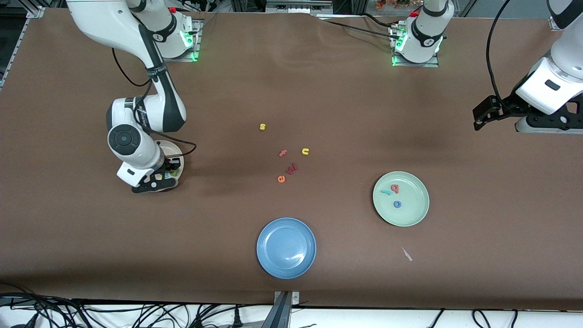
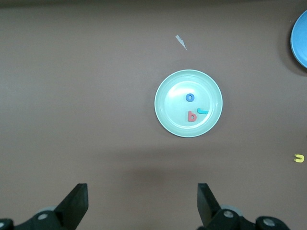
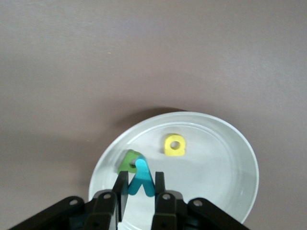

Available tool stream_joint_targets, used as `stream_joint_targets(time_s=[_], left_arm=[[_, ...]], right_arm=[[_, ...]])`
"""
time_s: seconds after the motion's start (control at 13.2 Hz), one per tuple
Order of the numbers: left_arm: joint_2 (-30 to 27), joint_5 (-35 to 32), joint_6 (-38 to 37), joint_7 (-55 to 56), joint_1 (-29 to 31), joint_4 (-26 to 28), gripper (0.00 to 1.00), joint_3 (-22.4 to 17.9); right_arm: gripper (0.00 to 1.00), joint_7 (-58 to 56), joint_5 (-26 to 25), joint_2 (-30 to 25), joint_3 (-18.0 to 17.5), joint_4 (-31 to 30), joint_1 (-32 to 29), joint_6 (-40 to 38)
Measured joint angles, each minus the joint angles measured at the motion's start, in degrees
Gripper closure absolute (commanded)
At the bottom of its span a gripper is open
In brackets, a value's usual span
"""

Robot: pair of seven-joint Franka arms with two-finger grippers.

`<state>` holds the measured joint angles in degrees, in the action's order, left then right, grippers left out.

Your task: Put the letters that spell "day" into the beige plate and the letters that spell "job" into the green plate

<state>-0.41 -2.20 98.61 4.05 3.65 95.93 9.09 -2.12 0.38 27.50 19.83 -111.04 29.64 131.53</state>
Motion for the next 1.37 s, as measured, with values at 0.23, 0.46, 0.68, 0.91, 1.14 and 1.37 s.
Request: stream_joint_targets(time_s=[0.23, 0.46, 0.68, 0.91, 1.14, 1.37], left_arm=[[0.0, 0.0, -0.3, 0.0, 0.0, 0.0, 0.00, 0.1], [0.0, 0.0, -0.4, 0.0, 0.0, -0.1, 0.00, 0.1], [0.0, 0.0, -0.4, 0.0, 0.0, -0.1, 0.00, 0.1], [0.0, 0.0, -0.5, 0.0, -0.1, -0.1, 0.00, 0.2], [0.0, 0.0, -0.5, 0.0, -0.1, -0.1, 0.00, 0.4], [0.0, 0.0, -0.5, 0.0, -0.1, -0.2, 0.00, 0.4]], right_arm=[[0.00, 0.0, 3.2, -0.1, -0.1, 0.6, -0.2, -2.2], [0.00, 0.0, 6.8, -0.3, -0.2, 5.0, 0.1, -10.6], [0.00, 3.6, 7.4, -0.7, -0.5, 8.5, 0.7, -16.6], [0.00, 10.6, 7.4, -1.2, -1.1, 10.9, 2.4, -23.1], [0.00, 12.7, 7.4, -2.1, -1.0, 15.0, 2.8, -32.0], [0.00, 12.9, 7.0, -5.4, -2.7, 16.7, -0.1, -36.0]])
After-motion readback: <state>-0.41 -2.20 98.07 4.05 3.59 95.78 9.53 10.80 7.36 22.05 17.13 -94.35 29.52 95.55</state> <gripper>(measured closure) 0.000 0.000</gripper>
